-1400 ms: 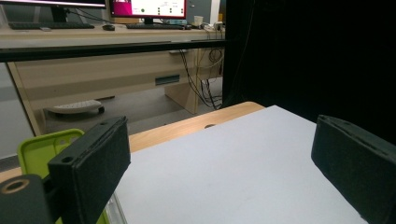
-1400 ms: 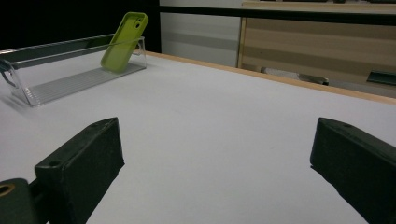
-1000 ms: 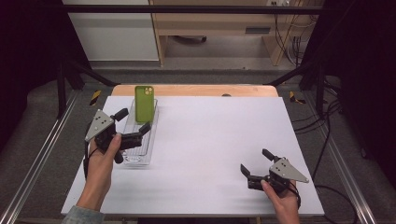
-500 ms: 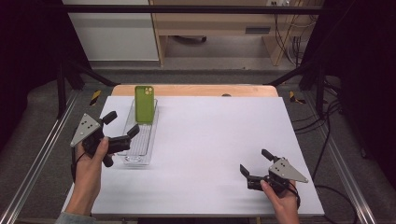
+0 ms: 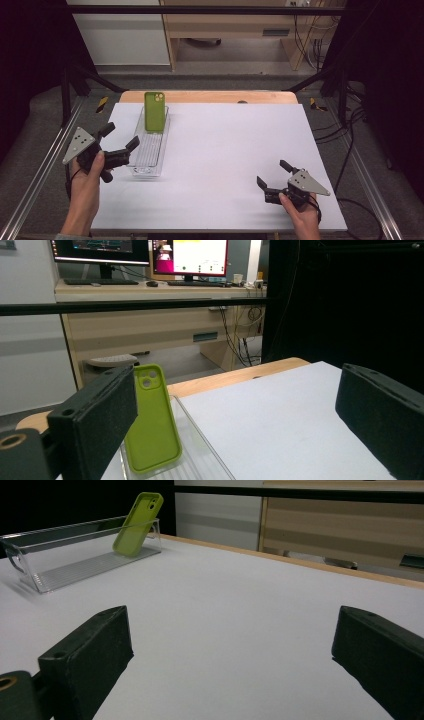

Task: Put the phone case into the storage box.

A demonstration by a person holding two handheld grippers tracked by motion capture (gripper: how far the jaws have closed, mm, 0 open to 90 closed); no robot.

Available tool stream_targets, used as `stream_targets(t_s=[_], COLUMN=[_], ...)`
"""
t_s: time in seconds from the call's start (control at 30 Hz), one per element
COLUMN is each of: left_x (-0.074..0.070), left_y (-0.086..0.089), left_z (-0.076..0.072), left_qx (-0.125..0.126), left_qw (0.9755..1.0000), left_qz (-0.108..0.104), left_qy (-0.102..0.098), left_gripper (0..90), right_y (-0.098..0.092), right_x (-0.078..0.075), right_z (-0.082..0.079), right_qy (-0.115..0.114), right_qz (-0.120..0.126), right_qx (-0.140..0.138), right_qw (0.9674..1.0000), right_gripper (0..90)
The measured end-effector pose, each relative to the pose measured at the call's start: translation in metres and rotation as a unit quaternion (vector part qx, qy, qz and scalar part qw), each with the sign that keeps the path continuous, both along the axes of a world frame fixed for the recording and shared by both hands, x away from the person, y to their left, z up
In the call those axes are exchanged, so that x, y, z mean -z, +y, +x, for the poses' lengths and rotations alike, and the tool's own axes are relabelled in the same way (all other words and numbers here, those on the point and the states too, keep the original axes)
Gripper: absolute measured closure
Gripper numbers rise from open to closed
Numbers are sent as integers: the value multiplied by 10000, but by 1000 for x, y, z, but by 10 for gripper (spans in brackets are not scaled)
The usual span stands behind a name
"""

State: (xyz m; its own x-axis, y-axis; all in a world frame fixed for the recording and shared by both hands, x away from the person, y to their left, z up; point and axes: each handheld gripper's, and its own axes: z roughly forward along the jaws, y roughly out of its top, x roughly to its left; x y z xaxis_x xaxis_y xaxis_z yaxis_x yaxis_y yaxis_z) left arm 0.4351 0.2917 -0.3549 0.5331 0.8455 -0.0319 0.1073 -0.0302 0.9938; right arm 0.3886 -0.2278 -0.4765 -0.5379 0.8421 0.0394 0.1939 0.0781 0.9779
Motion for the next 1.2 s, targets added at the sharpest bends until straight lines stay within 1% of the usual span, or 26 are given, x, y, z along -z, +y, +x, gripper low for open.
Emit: stream_targets(t_s=[0.23, 0.27, 0.5, 0.6, 0.63, 0.67, 0.87, 0.97, 1.03, 1.2], left_x=[-1, -1, 2, 5, 5, 7, 13, 18, 21, 30], left_y=[9, 11, 21, 24, 24, 27, 30, 31, 31, 32], left_z=[-5, -6, -11, -13, -13, -15, -19, -22, -23, -28], left_qx=[6, -34, -95, -20, -20, -15, -27, -24, -33, 6], left_qw=[10000, 10000, 9999, 9998, 9998, 9997, 9997, 9997, 9997, 9994], left_qz=[-27, -19, -35, -166, -166, -172, -28, -46, -12, 23], left_qy=[-50, -62, -58, -109, -109, -169, -233, -255, -253, -336], left_gripper=[27, 27, 27, 27, 26, 25, 25, 25, 25, 25], right_y=[0, 0, 0, 0, 0, 0, 1, 1, 1, 1], right_x=[0, 0, 0, 0, 0, 0, 0, 0, 0, 1], right_z=[0, 0, 0, 0, 0, 0, 0, 0, 0, 0], right_qy=[6, 4, 6, 3, 3, 6, -11, -6, -8, 6], right_qz=[5, 0, 2, -2, -3, 0, -15, -3, 1, -7], right_qx=[-3, -5, -7, -7, -8, -13, -25, -20, -23, -24], right_qw=[10000, 10000, 10000, 10000, 10000, 10000, 10000, 10000, 10000, 10000], right_gripper=[30, 31, 31, 31, 31, 31, 31, 31, 31, 31])
